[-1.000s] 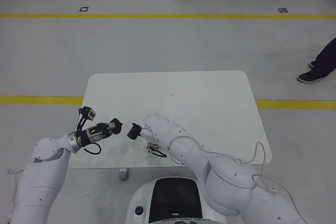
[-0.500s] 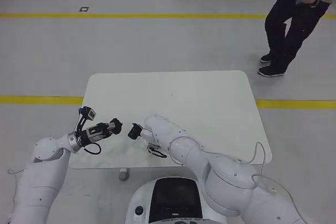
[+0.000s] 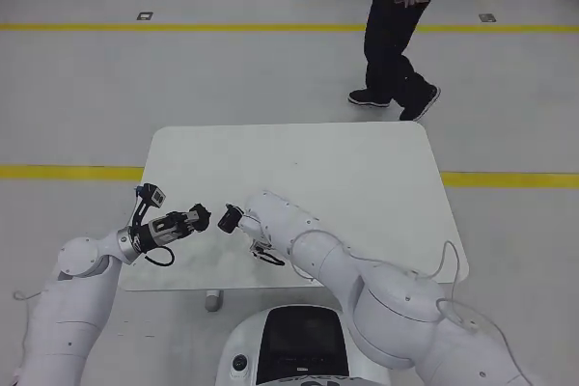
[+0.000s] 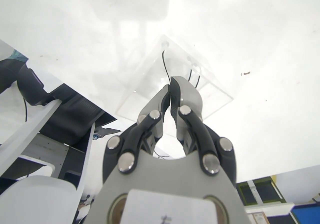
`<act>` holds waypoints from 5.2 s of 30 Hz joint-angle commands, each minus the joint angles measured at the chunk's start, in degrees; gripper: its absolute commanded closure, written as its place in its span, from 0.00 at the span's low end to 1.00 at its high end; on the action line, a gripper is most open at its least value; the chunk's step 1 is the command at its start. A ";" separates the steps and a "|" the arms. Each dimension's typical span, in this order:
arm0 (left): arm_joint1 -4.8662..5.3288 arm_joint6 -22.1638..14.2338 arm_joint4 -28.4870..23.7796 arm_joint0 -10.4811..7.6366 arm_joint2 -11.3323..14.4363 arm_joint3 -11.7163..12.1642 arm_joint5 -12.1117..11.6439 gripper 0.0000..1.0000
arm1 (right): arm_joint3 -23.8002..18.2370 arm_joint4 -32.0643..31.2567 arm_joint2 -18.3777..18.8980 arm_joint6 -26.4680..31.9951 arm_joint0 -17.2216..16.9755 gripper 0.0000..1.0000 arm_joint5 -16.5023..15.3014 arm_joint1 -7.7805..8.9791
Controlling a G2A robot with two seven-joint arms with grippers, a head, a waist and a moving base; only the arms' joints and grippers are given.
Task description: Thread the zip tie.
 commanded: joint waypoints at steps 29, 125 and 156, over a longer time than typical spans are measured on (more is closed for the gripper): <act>0.00 0.00 0.00 0.00 0.00 0.00 0.00 1.00 | -11.14 4.48 12.28 -6.04 0.09 1.00 -0.03 9.45; 0.00 0.00 0.00 0.00 0.00 0.00 0.00 1.00 | -57.73 -21.35 22.24 -74.33 -42.36 1.00 21.08 20.48; 0.00 0.00 0.00 0.00 0.00 0.00 0.00 1.00 | -58.87 -28.70 19.95 -75.20 -44.19 1.00 24.32 19.29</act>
